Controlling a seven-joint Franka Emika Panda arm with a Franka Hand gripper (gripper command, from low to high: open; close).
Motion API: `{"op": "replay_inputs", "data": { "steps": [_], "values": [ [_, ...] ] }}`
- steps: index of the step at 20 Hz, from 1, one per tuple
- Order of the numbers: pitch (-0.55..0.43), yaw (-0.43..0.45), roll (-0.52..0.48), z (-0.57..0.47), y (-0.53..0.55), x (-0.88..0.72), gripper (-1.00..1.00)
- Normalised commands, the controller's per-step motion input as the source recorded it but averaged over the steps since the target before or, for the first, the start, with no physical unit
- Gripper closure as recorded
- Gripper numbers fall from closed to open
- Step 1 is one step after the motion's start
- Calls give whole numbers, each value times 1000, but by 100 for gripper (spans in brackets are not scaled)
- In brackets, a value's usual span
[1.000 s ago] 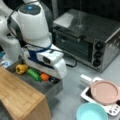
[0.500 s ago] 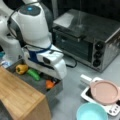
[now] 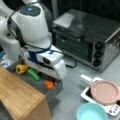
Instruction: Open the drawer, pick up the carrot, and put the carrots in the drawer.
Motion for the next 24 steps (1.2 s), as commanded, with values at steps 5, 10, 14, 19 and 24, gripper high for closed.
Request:
{"op": "replay_inputs", "data": {
  "steps": [5,10,14,19,24],
  "values": [
    [-44,-409,88,15,71,-85,-100],
    [-68,-489,25,92,185,-165,-100],
    [-83,-420,82,21,264,-230,-100],
    [-192,-652,122,-133,351,-361,-100],
    [-319,-645,-52,-245,290,-373,-100]
  ]
}}
